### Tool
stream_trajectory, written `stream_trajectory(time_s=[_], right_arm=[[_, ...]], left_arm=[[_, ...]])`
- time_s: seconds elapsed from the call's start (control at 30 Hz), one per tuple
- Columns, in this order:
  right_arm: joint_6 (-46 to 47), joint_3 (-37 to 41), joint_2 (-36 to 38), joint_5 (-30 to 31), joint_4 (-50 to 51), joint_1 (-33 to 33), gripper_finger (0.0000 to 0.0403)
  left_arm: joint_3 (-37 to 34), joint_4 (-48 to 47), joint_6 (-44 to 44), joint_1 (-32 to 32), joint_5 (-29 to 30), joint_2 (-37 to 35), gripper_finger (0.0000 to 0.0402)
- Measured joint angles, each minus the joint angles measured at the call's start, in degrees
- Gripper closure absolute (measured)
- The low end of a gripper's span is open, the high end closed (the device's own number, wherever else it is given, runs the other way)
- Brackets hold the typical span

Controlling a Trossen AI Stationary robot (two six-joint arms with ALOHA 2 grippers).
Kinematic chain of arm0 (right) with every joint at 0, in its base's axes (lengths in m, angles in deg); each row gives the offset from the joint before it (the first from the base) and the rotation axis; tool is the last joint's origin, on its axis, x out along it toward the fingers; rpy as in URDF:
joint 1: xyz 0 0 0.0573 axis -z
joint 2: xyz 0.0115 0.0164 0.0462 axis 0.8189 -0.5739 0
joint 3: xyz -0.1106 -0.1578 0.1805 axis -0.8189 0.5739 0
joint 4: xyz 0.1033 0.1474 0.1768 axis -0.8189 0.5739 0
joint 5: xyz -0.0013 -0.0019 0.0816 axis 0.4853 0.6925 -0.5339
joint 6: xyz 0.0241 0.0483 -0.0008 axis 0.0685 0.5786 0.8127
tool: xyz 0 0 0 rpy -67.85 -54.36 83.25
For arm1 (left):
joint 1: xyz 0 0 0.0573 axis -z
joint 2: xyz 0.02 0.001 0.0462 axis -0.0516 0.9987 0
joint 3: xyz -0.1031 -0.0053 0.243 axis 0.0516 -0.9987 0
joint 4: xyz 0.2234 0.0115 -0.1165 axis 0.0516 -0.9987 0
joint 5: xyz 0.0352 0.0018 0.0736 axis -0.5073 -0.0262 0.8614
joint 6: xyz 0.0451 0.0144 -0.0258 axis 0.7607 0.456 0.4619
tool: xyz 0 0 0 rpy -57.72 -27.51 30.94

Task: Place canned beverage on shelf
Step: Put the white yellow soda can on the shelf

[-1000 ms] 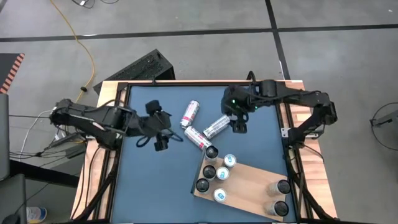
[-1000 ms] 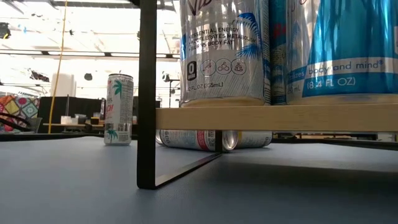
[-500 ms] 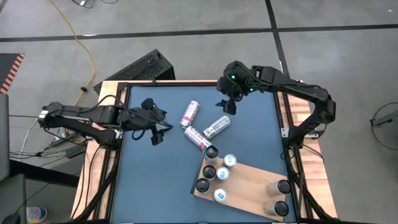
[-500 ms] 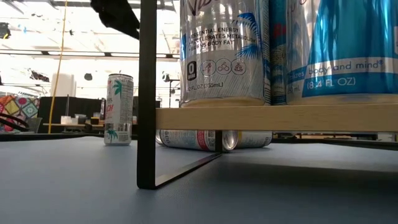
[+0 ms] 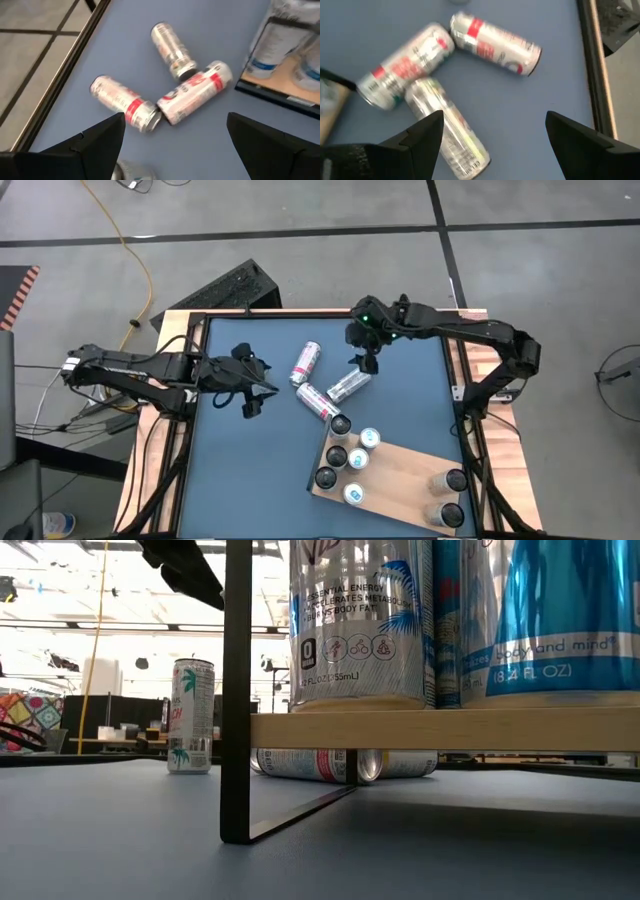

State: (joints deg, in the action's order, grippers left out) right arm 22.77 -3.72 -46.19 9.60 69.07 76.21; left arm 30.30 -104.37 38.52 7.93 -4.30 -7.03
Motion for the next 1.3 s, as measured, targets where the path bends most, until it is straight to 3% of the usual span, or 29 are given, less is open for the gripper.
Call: stream_trajectory(time_s=[0.2,0.33,0.67,0.93,1.03,1.2,1.3], right_arm=[[-1.1,6.05,-0.07,-0.18,-4.48,-0.42,0.0072],[-4.48,9.2,-0.08,-3.82,-6.11,-0.31,0.0072],[-13.17,12.01,-7.3,-5.9,-7.25,-0.71,0.0072],[-15.23,11.07,-16.73,1.04,-5.1,-0.89,0.0074],[-14.17,8.74,-18.66,3.91,-0.85,-1.47,0.0093],[-13.92,5.49,-19.82,7.58,5.1,-3.22,0.0176],[-13.65,4.02,-19.08,8.76,7.62,-3.94,0.0182]], left_arm=[[0.0,1.53,-0.41,0.0,-0.51,0.0,0.0065],[0.02,2.75,-2.1,0.0,-2.35,0.0,0.0065],[0.02,4.1,-4.29,-0.93,-1.86,0.04,0.0065],[0.02,4.03,-4.29,-4.17,-2.59,0.05,0.0065],[0.02,3.94,-4.28,-4.78,-3.12,0.07,0.0065],[0.02,3.82,-3.39,-5.09,-3.12,0.07,0.0065],[0.02,3.81,-2.81,-5.09,-2.43,0.07,0.0065]])
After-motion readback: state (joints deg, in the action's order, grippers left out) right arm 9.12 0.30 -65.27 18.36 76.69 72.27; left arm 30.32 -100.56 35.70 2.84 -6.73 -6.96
